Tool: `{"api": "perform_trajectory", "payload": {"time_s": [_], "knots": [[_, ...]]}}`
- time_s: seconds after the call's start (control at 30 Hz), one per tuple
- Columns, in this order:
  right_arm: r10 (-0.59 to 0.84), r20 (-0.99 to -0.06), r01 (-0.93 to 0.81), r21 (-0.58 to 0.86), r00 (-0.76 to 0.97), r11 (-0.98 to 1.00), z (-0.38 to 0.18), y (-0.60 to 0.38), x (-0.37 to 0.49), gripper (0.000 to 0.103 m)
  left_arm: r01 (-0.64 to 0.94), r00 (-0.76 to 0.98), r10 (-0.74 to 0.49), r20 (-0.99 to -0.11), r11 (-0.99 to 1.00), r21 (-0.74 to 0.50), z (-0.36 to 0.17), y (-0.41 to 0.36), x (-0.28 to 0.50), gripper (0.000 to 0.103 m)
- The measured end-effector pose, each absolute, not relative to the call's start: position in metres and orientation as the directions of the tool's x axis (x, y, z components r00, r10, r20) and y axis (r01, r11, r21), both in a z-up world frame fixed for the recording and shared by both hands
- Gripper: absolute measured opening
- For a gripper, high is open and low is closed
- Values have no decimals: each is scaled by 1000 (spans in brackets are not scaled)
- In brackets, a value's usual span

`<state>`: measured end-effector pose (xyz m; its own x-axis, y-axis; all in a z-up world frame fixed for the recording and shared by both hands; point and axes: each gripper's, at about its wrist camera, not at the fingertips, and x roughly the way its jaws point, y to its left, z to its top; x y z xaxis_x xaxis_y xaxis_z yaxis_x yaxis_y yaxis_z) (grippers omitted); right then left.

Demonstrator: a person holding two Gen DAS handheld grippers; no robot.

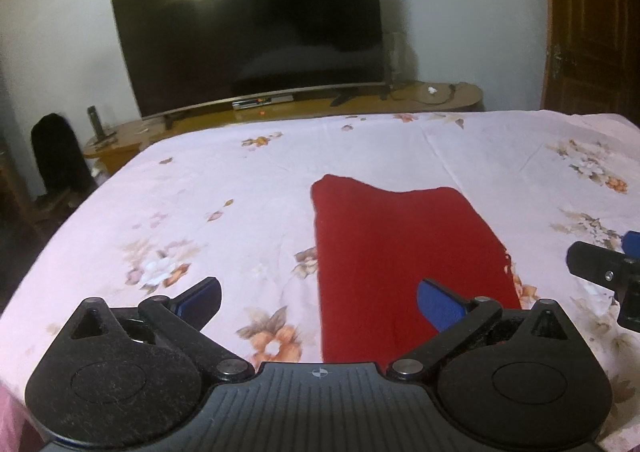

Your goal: Fold small clothes

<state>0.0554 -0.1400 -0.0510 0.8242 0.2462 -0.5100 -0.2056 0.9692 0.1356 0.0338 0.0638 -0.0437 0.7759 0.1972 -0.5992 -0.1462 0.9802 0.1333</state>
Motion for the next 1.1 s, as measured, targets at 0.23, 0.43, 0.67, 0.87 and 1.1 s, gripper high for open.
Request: {"api": "perform_trajectory", "payload": {"time_s": [0.23, 0.43, 0.67, 0.87, 1.1], "knots": [[201, -498, -168, 112, 844, 979, -35, -138, 17, 90, -141, 788, 158, -595, 987, 75, -21, 69, -4, 103], [180, -473, -148, 104, 863, 984, -23, -138, -7, 94, -110, 801, 122, -586, 992, 56, -5, 67, -23, 103], [166, -473, -127, 115, 865, 985, -18, -144, -13, 95, -128, 798, 128, -588, 991, 42, 2, 66, -30, 103], [179, -480, -146, 106, 859, 984, -17, -147, -13, 96, -154, 798, 153, -583, 987, 48, 5, 58, -36, 103], [200, -480, -166, 111, 854, 980, -11, -161, -19, 97, -153, 793, 153, -590, 987, 50, 9, 40, -43, 103]]}}
